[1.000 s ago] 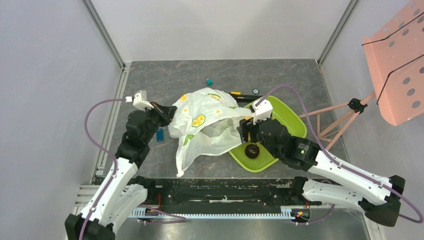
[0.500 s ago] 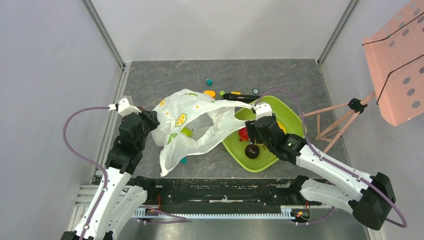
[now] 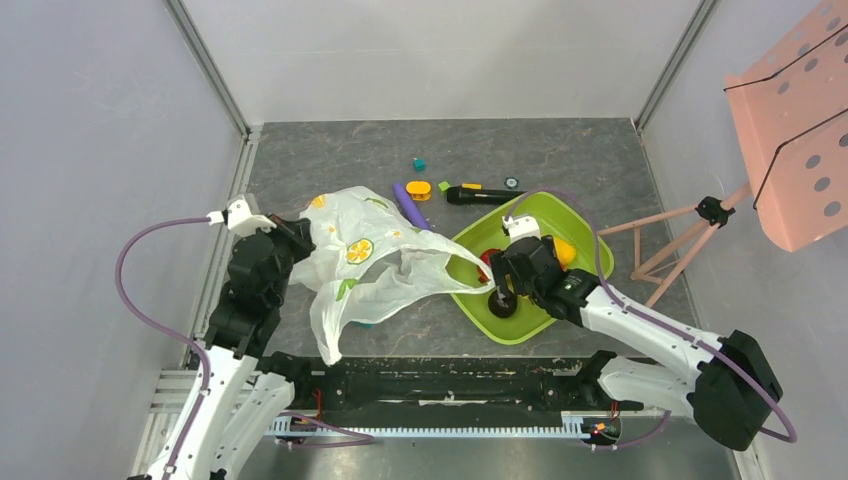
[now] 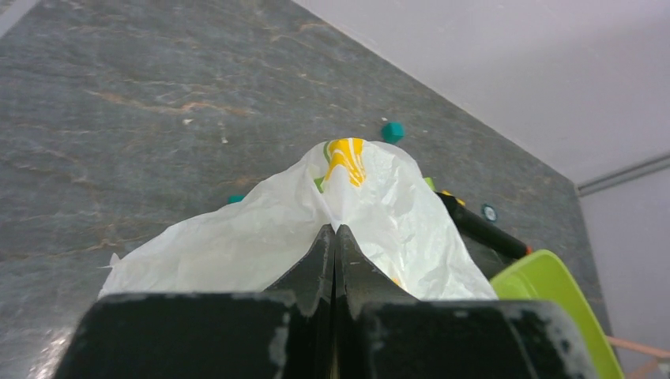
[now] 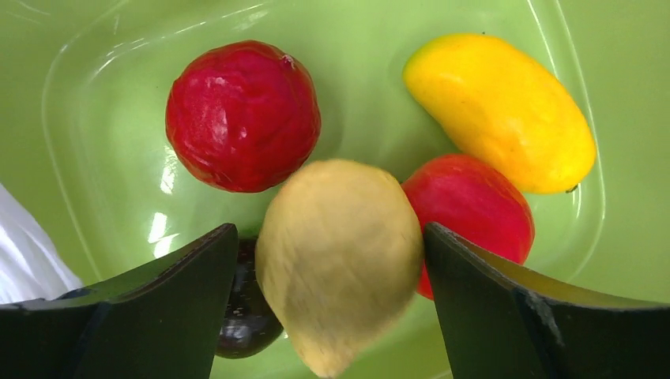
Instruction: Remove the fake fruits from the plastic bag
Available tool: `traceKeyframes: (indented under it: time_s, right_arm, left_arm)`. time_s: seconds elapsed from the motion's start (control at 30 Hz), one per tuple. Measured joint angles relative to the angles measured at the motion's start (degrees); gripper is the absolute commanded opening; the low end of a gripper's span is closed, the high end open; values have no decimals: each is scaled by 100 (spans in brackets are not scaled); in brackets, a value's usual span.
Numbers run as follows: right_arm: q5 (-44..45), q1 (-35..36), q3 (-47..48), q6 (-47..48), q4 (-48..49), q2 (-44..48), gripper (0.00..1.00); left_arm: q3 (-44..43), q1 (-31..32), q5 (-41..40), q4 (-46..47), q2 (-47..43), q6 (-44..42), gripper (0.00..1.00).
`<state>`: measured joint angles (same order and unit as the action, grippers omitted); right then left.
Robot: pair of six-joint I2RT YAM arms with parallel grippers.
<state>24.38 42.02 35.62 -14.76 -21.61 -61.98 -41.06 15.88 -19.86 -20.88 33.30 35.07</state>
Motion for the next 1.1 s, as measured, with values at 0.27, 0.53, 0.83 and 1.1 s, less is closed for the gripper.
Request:
traceKeyframes:
  time_s: [0.27, 0.53, 0.83, 1.1]
  right_arm:
    - [17, -4, 0, 37, -2, 442, 98]
    - [-299, -4, 0, 179, 168, 1532, 93]
    - [-1786, 413, 251, 396, 863, 1711, 89]
    - [-1971, 2039, 909, 474, 1805, 385, 75]
  left_arm:
    - [50, 0, 723, 487, 195, -2, 2]
    - [57, 0, 1121, 684, 531, 4, 2]
    - [229, 0, 1250, 811, 857, 42, 2]
    - [286, 0, 1176, 748, 1119, 146, 2]
